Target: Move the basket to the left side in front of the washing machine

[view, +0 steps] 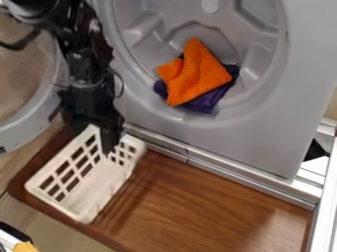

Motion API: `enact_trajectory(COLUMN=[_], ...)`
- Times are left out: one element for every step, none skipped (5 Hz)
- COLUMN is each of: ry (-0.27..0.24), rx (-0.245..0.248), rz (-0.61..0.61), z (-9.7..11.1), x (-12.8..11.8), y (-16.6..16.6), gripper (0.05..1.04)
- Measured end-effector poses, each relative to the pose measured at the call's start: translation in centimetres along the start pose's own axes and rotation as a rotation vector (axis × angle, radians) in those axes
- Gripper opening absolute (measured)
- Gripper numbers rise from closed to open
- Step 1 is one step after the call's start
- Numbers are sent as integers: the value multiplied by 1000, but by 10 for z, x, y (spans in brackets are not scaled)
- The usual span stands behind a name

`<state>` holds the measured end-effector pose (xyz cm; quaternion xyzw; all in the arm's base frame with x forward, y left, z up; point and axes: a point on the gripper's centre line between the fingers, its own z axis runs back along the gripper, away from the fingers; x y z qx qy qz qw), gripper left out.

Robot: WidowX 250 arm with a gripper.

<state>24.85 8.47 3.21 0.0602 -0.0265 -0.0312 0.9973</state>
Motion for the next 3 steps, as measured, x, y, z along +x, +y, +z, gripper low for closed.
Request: enact_trajectory(ry=[-49, -85, -155], rx=[50, 80, 98], rz=[1, -9, -25], z=[30, 50, 73], x=[-3, -4, -5], y=[-1, -4, -9], gripper=[1003, 1002, 1001])
